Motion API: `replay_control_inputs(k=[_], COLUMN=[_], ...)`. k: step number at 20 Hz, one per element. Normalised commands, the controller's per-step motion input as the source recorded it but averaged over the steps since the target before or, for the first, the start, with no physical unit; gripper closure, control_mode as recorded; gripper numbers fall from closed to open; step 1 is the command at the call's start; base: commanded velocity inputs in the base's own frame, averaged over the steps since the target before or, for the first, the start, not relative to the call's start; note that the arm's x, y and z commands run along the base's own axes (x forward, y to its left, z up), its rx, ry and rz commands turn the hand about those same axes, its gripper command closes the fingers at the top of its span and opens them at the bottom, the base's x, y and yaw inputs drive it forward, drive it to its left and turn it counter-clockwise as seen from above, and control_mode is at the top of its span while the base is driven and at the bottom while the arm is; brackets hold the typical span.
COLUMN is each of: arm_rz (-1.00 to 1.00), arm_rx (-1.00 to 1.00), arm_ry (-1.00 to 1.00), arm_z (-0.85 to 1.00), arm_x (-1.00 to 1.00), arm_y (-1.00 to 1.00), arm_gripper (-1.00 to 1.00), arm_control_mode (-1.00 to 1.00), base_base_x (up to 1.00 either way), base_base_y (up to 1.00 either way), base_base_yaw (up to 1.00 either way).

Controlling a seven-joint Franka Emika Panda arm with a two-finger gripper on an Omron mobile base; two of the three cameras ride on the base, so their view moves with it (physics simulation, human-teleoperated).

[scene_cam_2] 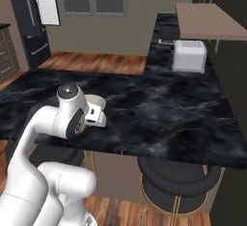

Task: Retrieve the pear and banana from the fridge and place them into the bowl on the dining table.

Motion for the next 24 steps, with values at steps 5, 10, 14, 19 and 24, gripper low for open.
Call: replay_control_inputs(k=[5, 10, 14, 19, 24], arm_rz=[0.00, 0.00, 0.06, 0.09, 0.06], arm_rx=[0.00, -0.01, -0.01, 0.00, 0.00], arm_ry=[0.00, 0.01, 0.07, 0.12, 0.14], arm_z=[0.00, -0.03, -0.08, 0.00, 0.02], arm_x=[0.00, 0.08, 0.56, 0.85, 0.68], arm_y=[0.00, 0.07, 0.39, 0.39, 0.12], arm_gripper=[1.00, 1.00, 1.00, 1.00, 1.00], arm_control_mode=[1.00, -1.00, -1.00, -1.00, -1.00], base_base_x=[0.22, 0.24, 0.00, 0.00, 0.00], base_base_y=[0.35, 0.28, 0.00, 0.00, 0.00], base_base_yaw=[0.00, 0.00, 0.00, 0.00, 0.00])
